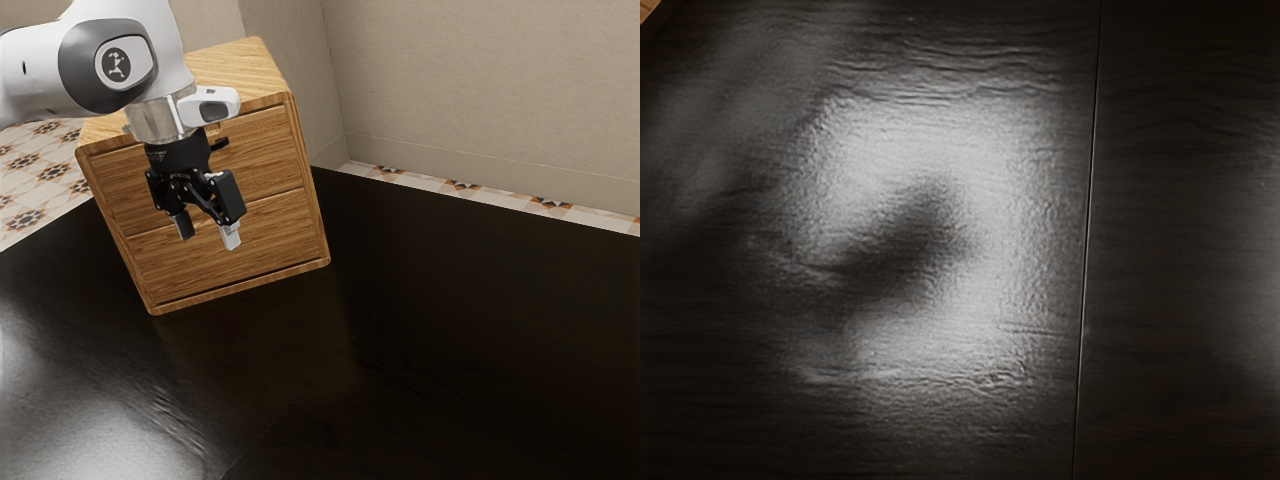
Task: Pull the drawer handle with one arm to open the drawer
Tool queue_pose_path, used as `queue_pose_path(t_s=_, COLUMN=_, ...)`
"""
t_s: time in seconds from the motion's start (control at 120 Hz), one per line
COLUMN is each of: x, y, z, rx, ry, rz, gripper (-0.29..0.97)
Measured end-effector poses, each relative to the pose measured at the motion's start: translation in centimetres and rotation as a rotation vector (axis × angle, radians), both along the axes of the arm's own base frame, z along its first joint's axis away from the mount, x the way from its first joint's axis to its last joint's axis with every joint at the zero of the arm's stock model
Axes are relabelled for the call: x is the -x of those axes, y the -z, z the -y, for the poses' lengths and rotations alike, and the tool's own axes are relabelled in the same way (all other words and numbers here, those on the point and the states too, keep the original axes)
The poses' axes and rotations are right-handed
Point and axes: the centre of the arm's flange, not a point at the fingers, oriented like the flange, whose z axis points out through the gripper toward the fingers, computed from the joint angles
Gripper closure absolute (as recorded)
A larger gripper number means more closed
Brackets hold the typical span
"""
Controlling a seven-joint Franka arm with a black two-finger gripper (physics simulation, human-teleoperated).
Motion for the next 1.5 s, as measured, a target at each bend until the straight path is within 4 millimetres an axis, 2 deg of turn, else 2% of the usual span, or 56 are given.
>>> queue_pose_path(t_s=0.367, x=0.1, y=-0.2, z=0.0, rx=-0.001, ry=0.000, rz=0.003, gripper=0.00)
queue_pose_path(t_s=0.4, x=0.6, y=-1.8, z=0.2, rx=-0.008, ry=0.001, rz=0.032, gripper=0.00)
queue_pose_path(t_s=0.458, x=3.2, y=-7.1, z=0.8, rx=-0.028, ry=0.024, rz=0.132, gripper=0.00)
queue_pose_path(t_s=0.508, x=5.3, y=-10.5, z=1.2, rx=-0.041, ry=0.078, rz=0.201, gripper=0.00)
queue_pose_path(t_s=0.55, x=6.4, y=-12.2, z=1.6, rx=-0.044, ry=0.135, rz=0.239, gripper=0.00)
queue_pose_path(t_s=0.6, x=6.8, y=-12.9, z=2.3, rx=-0.045, ry=0.208, rz=0.260, gripper=0.00)
queue_pose_path(t_s=0.692, x=6.0, y=-12.5, z=3.5, rx=-0.059, ry=0.332, rz=0.262, gripper=0.00)
queue_pose_path(t_s=0.783, x=5.7, y=-12.6, z=3.5, rx=-0.127, ry=0.420, rz=0.264, gripper=0.00)
queue_pose_path(t_s=0.933, x=4.6, y=-12.2, z=2.4, rx=-0.225, ry=0.528, rz=0.274, gripper=0.00)
queue_pose_path(t_s=1.283, x=1.2, y=-8.7, z=-0.4, rx=-0.381, ry=0.667, rz=0.187, gripper=0.00)
queue_pose_path(t_s=1.417, x=0.5, y=-8.1, z=1.0, rx=-0.399, ry=0.702, rz=0.160, gripper=0.00)
queue_pose_path(t_s=1.5, x=-0.9, y=-6.4, z=2.5, rx=-0.392, ry=0.736, rz=0.135, gripper=0.00)
